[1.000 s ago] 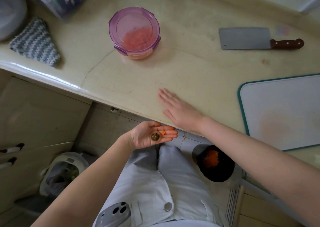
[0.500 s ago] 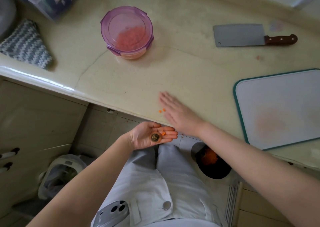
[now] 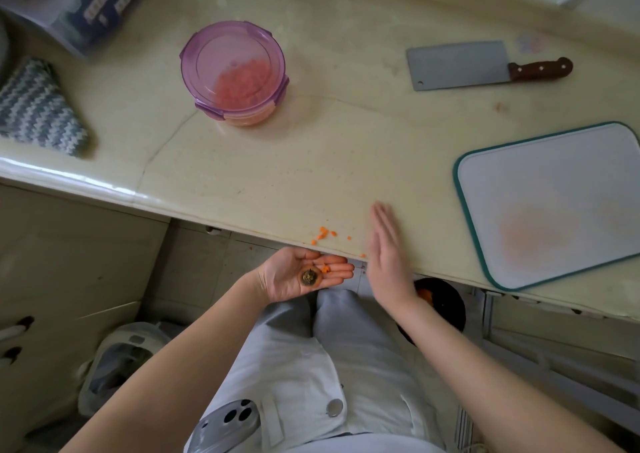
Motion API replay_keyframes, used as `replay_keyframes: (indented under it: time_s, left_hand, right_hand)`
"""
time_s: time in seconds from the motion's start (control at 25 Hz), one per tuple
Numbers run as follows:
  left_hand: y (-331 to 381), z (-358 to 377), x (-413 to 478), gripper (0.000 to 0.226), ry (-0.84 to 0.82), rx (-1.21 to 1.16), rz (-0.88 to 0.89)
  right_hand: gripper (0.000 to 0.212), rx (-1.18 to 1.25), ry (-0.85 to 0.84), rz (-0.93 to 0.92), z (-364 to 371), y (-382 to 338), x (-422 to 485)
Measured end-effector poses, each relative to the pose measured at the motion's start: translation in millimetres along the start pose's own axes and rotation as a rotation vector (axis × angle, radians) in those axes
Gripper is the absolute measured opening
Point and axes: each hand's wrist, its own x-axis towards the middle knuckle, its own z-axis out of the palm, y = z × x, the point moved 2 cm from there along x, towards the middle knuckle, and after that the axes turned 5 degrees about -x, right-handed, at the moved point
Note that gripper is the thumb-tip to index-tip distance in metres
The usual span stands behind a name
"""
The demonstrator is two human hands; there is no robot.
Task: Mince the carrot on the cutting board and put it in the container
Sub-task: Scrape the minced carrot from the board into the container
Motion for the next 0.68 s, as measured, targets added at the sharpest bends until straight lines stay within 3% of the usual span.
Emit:
replay_keyframes:
  time_s: [0.24, 0.56, 0.68]
  left_hand:
    - [6, -5, -2, 0.049, 0.081, 0.151, 0.076]
    - [5, -4, -3, 0.057, 0.05, 0.175, 0.129]
    - [6, -2, -7, 0.034, 0.084, 0.264, 0.163]
  right_hand:
    - [0.061, -0.045, -0.092, -0.195, 47, -55, 7]
    - [0.054, -0.012, -0.26, -0.455, 41, -49, -1]
    - [0.047, 0.006, -0.371, -0.521, 37, -42, -15]
